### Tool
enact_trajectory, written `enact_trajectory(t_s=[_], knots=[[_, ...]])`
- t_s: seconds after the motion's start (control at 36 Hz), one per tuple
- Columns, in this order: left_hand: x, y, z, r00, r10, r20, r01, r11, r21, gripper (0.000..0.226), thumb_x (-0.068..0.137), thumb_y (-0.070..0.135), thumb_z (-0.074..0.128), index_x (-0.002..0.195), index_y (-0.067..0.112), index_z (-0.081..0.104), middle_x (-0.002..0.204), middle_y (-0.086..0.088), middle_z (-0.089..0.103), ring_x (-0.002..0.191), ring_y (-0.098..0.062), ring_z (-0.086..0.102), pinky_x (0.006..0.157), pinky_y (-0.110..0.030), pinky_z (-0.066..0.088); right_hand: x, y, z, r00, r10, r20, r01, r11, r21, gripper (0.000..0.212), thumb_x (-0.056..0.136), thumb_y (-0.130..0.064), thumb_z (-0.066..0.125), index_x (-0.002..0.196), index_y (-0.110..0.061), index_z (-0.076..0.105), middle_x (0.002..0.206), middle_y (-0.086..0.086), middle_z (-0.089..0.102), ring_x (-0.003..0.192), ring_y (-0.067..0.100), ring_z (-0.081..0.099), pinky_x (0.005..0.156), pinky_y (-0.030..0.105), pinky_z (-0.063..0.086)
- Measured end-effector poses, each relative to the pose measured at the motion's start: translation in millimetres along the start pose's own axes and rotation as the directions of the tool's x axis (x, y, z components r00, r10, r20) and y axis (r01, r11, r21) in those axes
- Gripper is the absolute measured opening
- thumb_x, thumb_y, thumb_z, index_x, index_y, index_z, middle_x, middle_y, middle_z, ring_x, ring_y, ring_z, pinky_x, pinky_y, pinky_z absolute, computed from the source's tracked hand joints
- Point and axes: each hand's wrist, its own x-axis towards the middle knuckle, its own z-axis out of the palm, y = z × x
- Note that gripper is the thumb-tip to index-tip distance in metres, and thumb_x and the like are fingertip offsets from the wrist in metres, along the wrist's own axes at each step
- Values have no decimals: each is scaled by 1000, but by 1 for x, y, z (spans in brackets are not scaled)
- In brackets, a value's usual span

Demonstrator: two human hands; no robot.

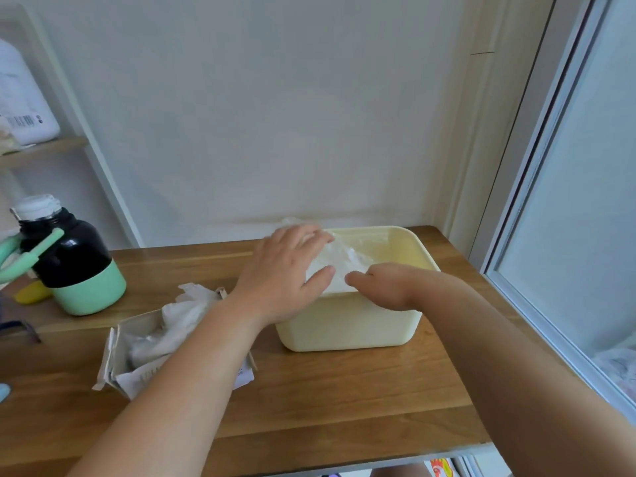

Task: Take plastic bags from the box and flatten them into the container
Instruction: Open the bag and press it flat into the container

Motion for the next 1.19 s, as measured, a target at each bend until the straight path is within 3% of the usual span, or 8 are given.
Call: enact_trajectory(t_s=[0.17, 0.36, 0.47, 0.61, 0.75, 0.86, 1.06, 1.19], knots=[[18, 6, 5, 802, -234, 550, 215, 971, 101, 48, 99, 44, 23, 65, 17, 45, 73, 0, 51, 85, -26, 48, 75, -33, 31, 5, -6, -15, 991, 39, 130, -41, 999, 13, 45, 102, -31, 22, 136, -9, 43, 141, 10, 42, 127, 28, 39, 94, 33, 28], [38, 2, 0, 544, -398, 738, 513, 855, 83, 50, 98, 50, 23, 122, 26, 59, 127, 2, 50, 114, -20, 46, 97, -33, 35, 25, 3, -18, 986, 104, 132, -118, 988, 102, 26, 96, -28, 33, 72, -21, 43, 78, -5, 43, 67, 13, 38, 61, 26, 29], [45, 3, 1, 483, -403, 777, 553, 829, 87, 28, 97, 41, 29, 91, 25, 52, 95, 1, 49, 85, -18, 44, 76, -32, 32, 37, 7, -15, 995, 95, 34, -98, 991, 95, 24, 93, -23, 40, 73, -14, 51, 76, 0, 47, 66, 18, 41, 61, 27, 31], [46, 3, 5, 527, -356, 771, 489, 870, 67, 26, 97, 34, 32, 82, 19, 48, 93, -2, 52, 83, -20, 45, 76, -32, 32, 41, 16, -14, 979, -12, -202, 38, 992, 123, 33, 92, -4, 48, 120, -11, 64, 120, 1, 63, 110, 20, 58, 90, 24, 44], [42, -1, 8, 648, -280, 708, 422, 906, -28, 37, 101, 36, 31, 125, 24, 57, 134, 4, 52, 123, -19, 45, 104, -34, 35, 40, 22, -13, 951, -121, -284, 143, 988, 61, 27, 84, 0, 59, 104, -16, 69, 80, -17, 55, 91, 13, 61, 80, 20, 48], [36, -6, 8, 735, -298, 609, 440, 893, -93, 30, 101, 38, 32, 120, 27, 51, 120, 7, 57, 103, -17, 51, 83, -31, 40, 36, 27, -13, 934, -132, -332, 150, 988, 28, 17, 85, -5, 61, 96, -15, 68, 77, -16, 52, 82, 11, 55, 67, 18, 43], [32, -1, 7, 689, -338, 641, 408, 912, 42, 50, 100, 46, 27, 80, 12, 58, 86, -1, 54, 85, -20, 52, 75, -30, 39, 24, 30, -14, 908, -90, -409, 106, 994, 16, 27, 90, -17, 47, 89, 5, 63, 84, 19, 65, 72, 37, 61, 56, 37, 44], [30, 4, 6, 644, -392, 657, 443, 891, 98, 59, 98, 58, 19, 116, 16, 57, 105, -1, 53, 98, -20, 51, 88, -33, 39, 14, 29, -11, 974, -8, -227, 31, 995, 96, 42, 96, -31, 37, 94, 2, 64, 96, 14, 67, 82, 25, 60, 73, 34, 47]])
